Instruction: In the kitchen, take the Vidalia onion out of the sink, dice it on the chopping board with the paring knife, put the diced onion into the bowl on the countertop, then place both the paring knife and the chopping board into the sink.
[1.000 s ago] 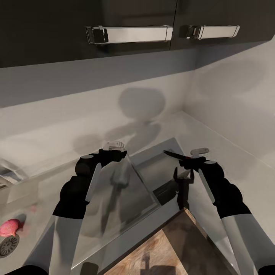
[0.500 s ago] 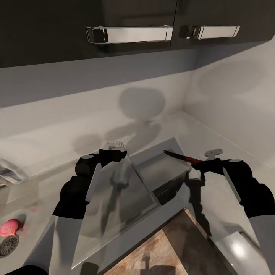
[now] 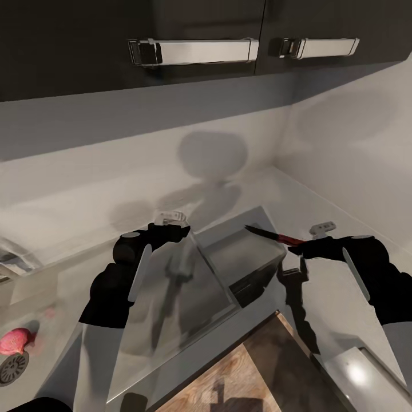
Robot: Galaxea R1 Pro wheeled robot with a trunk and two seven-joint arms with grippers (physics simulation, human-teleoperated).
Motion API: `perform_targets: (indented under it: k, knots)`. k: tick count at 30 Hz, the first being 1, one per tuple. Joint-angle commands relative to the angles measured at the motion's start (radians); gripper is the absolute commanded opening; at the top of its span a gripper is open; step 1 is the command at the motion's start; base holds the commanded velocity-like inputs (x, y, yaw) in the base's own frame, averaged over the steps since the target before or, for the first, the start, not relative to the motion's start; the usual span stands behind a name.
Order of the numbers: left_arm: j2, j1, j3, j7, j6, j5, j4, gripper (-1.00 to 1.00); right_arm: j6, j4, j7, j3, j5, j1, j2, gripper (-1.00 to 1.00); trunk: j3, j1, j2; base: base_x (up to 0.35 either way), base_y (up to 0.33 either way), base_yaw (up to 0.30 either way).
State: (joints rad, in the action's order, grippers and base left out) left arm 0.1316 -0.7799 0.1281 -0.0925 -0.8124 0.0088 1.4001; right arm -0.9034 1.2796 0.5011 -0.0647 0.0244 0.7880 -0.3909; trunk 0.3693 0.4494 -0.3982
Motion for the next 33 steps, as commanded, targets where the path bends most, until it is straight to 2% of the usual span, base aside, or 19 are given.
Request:
perform_targets:
  k: [1, 4, 8, 33]
  knots:
    - [0.0, -0.001, -0.001, -0.003, -0.005, 0.0, 0.001, 1.0, -0.029, 0.028, 0.005, -0.001, 0.003, 0.021, -0.001, 1.0, 0.002, 0.001, -0.002, 0.0, 0.0, 0.0]
    - [0.002, -0.001, -0.001, -0.003, -0.005, 0.0, 0.001, 1.0, -0.089, 0.045, 0.005, -0.002, 0.003, 0.051, 0.0, 1.0, 0.002, 0.001, -0.002, 0.0, 0.0, 0.0]
    - [0.004, -0.001, -0.001, -0.003, -0.005, 0.0, 0.0, 1.0, -0.105, 0.049, 0.005, -0.002, 0.003, 0.073, 0.0, 1.0, 0.002, 0.001, -0.002, 0.0, 0.0, 0.0]
    - [0.006, -0.001, 0.001, -0.003, -0.005, 0.0, 0.002, 1.0, -0.109, 0.05, 0.007, 0.0, -0.001, 0.088, 0.0, 1.0, 0.002, 0.001, -0.002, 0.0, 0.0, 0.0]
